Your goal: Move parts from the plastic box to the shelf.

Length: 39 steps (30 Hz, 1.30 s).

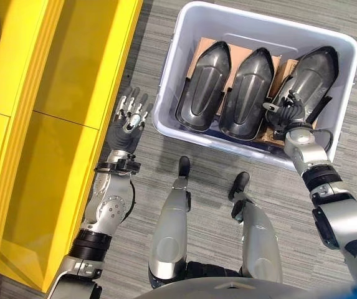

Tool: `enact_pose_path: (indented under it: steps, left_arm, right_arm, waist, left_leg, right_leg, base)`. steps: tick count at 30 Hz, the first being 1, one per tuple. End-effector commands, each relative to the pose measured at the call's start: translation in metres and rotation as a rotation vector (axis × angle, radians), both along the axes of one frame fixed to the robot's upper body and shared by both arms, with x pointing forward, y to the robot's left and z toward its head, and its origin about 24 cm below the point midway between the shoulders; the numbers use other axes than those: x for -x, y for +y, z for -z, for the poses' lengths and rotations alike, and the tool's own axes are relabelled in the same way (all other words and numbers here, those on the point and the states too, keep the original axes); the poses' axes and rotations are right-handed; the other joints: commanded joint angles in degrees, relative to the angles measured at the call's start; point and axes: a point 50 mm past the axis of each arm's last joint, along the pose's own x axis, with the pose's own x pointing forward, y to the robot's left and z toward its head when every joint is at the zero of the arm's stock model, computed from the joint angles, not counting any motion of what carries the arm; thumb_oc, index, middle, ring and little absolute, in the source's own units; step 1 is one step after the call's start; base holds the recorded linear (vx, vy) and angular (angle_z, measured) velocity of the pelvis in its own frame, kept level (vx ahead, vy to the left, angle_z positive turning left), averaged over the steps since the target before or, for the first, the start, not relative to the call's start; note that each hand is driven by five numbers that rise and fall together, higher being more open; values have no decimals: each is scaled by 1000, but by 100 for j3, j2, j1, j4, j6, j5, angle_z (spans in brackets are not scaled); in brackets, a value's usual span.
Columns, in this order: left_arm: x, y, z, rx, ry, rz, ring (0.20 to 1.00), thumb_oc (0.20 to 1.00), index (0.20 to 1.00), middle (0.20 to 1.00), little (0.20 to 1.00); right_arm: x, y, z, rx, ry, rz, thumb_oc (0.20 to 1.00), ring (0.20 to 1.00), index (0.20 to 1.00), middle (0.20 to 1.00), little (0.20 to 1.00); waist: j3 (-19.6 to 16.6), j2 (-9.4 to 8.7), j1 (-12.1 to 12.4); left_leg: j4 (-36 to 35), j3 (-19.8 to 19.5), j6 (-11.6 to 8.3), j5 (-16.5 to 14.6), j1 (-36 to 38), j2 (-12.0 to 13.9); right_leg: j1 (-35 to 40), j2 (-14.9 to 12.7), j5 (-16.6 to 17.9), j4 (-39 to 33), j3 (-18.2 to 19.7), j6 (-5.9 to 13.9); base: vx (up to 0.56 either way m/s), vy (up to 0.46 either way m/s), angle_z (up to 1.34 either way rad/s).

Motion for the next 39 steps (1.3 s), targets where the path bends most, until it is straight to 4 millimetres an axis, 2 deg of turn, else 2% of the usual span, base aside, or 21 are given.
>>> enact_pose_path:
  steps: [1, 6, 9, 10, 11, 12, 13, 15, 17, 22, 25, 28, 33, 34, 36, 39]
  left_arm:
    - [14, -11, -12, 49, -92, 108, 1000, 1000, 1000, 1000, 1000]
    - [13, -6, 1, 177, 1, 69, 1000, 1000, 1000, 1000, 1000]
    - [14, -5, 6, 170, 13, 60, 1000, 1000, 1000, 1000, 1000]
    - [16, -7, 8, 186, 15, 76, 1000, 1000, 1000, 1000, 1000]
    - [18, -7, 10, 240, 17, 82, 1000, 1000, 1000, 1000, 1000]
    - [20, -7, 11, 249, 13, 73, 1000, 1000, 1000, 1000, 1000]
    - [20, -7, 11, 249, 13, 73, 1000, 1000, 1000, 1000, 1000]
    - [21, -10, 12, 260, 8, 62, 1000, 1000, 1000, 1000, 1000]
    - [22, -12, 13, 271, 14, 53, 1000, 1000, 1000, 1000, 1000]
    - [26, -14, 15, 310, 4, 31, 1000, 1000, 1000, 1000, 1000]
    - [34, -15, 19, 327, -5, -5, 1000, 1000, 1000, 1000, 1000]
    - [37, -13, 21, 326, -8, -48, 1000, 1000, 1000, 1000, 1000]
    - [42, -9, 26, 354, -13, -64, 1000, 1000, 1000, 1000, 1000]
    - [43, -9, 27, 355, -24, -67, 1000, 1000, 1000, 1000, 1000]
    - [43, -7, 26, 351, -31, -72, 1000, 1000, 1000, 1000, 1000]
    - [43, -9, 24, 341, -37, -70, 1000, 1000, 1000, 1000, 1000]
  right_arm:
    - [1, 21, -6, 23, -56, -92, 1000, 1000, 1000, 1000, 1000]
    - [6, 30, -10, 23, -108, -116, 1000, 1000, 1000, 1000, 1000]
    - [8, 28, -15, 79, -134, -57, 1000, 1000, 1000, 1000, 1000]
    - [12, 16, -21, 109, -204, 54, 1000, 1000, 1000, 1000, 1000]
    - [17, 11, -31, 133, -313, 96, 1000, 1000, 1000, 1000, 1000]
    - [22, 14, -40, 165, -393, 97, 1000, 1000, 1000, 1000, 1000]
    - [22, 14, -40, 165, -392, 98, 1000, 1000, 1000, 1000, 1000]
    - [33, 23, -54, 239, -529, 122, 1000, 1000, 1000, 1000, 1000]
    - [38, 24, -60, 288, -587, 159, 1000, 1000, 1000, 1000, 1000]
    - [55, 38, -76, 290, -745, 146, 1000, 1000, 1000, 1000, 1000]
    - [83, 45, -86, 239, -925, 177, 1000, 1000, 1000, 1000, 1000]
    - [93, 44, -85, 181, -951, 166, 1000, 1000, 1000, 1000, 1000]
    - [95, 39, -63, 102, -809, 153, 1000, 1000, 1000, 1000, 1000]
    - [95, 38, -54, -52, -775, 102, 1000, 1000, 1000, 1000, 1000]
    - [95, 32, -46, -162, -728, 129, 1000, 1000, 1000, 1000, 1000]
    - [93, 30, -40, -208, -698, 147, 1000, 1000, 1000, 1000, 1000]
  waist:
    - [-224, 95, 116]
    - [-224, 87, 48]
    - [-224, 81, 7]
    - [-224, 99, -26]
    - [-224, 128, -67]
    - [-224, 148, -109]
    - [-224, 148, -107]
    - [-224, 185, -192]
    - [-224, 221, -231]
    - [-224, 311, -350]
    - [-224, 360, -526]
    - [-224, 384, -615]
    - [-224, 409, -732]
    - [-224, 406, -763]
    - [-224, 390, -777]
    - [-224, 380, -773]
  left_leg:
    - [127, 49, 1, 177, -312, 12]
    - [108, 68, -16, 177, -262, 32]
    - [108, 89, -23, 172, -254, 51]
    - [78, 109, -13, 169, -232, 61]
    - [36, 115, -5, 171, -200, 56]
    - [12, 127, 0, 173, -182, 53]
    - [10, 129, 0, 174, -178, 53]
    - [-11, 156, 13, 169, -154, 53]
    - [-20, 170, 22, 165, -141, 50]
    - [-115, 251, 29, 184, -67, 55]
    - [-240, 381, 10, 211, 36, 77]
    - [-302, 450, -3, 213, 97, 72]
    - [-398, 558, -15, 219, 169, 67]
    - [-461, 597, -25, 246, 183, 85]
    - [-460, 608, -25, 262, 151, 90]
    - [-419, 594, -15, 240, 119, 89]
  right_leg:
    - [7, -253, 107, 60, -126, 222]
    - [15, -244, 109, 52, -83, 241]
    - [-16, -241, 111, 67, -58, 240]
    - [-16, -227, 112, 44, -24, 236]
    - [-1, -208, 106, 6, 6, 238]
    - [-5, -208, 110, -3, 22, 245]
    - [-3, -209, 110, -2, 23, 246]
    - [-29, -208, 111, 12, 70, 247]
    - [-40, -216, 112, 12, 97, 251]
    - [-51, -237, 132, -44, 161, 265]
    - [-92, -258, 158, -66, 269, 285]
    - [-108, -274, 170, -88, 326, 300]
    - [-134, -299, 196, -147, 429, 326]
    - [-136, -318, 225, -210, 430, 354]
    - [-193, -337, 220, -158, 430, 353]
    - [-223, -349, 211, -124, 417, 353]
  base:
    - [-7, 15, -8]
    - [-7, 8, -5]
    - [-16, 9, -3]
    - [-48, 63, -4]
    - [-50, 96, -2]
    - [-31, 82, -3]
    - [-24, 75, -4]
    - [-20, 78, -8]
    - [-28, 83, -21]
    - [-27, 92, -10]
    - [-31, 142, -10]
    - [-21, 119, -12]
    - [-15, 73, -11]
    - [-21, 45, -14]
    - [-14, 30, -9]
    - [0, 3, -1]
